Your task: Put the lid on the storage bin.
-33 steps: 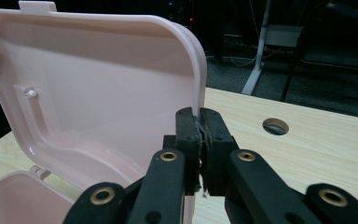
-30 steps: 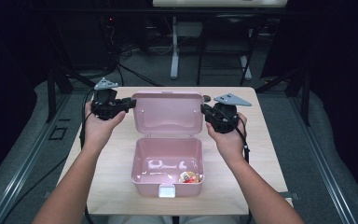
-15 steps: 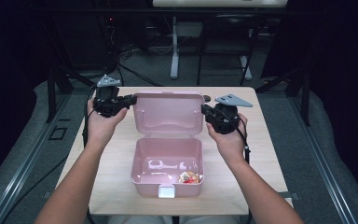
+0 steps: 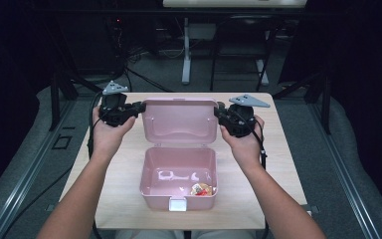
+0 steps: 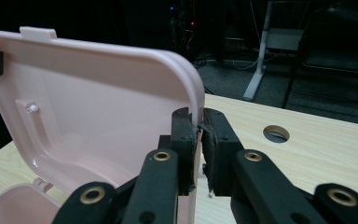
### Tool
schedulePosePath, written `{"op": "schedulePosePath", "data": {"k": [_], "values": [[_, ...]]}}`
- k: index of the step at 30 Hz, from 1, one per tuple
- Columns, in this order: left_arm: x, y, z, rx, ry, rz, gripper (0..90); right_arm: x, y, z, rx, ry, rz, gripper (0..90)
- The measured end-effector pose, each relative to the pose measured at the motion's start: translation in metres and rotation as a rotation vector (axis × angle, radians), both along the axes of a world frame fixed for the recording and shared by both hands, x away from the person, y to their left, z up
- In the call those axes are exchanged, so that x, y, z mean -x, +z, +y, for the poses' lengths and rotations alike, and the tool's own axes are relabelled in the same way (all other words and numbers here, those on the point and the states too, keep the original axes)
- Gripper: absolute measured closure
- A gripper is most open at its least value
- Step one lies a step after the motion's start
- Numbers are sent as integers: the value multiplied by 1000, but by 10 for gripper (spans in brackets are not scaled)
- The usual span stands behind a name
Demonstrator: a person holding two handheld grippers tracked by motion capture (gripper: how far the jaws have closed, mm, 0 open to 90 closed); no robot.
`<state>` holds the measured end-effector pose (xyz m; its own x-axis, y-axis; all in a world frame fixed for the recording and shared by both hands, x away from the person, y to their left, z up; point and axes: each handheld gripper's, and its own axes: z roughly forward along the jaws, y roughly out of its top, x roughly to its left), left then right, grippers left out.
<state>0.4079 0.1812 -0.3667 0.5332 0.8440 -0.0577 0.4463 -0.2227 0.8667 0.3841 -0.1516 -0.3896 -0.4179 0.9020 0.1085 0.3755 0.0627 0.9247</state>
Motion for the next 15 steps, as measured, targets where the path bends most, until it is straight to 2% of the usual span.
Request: {"op": "schedulePosePath", "data": {"k": [7,15], "values": [[2,0,0,4,1,-5,822,-4,11,3,17,-2,2,819],[3,1,1,3,3,-2,821,-7,13,6,36,-7,1,823]]}}
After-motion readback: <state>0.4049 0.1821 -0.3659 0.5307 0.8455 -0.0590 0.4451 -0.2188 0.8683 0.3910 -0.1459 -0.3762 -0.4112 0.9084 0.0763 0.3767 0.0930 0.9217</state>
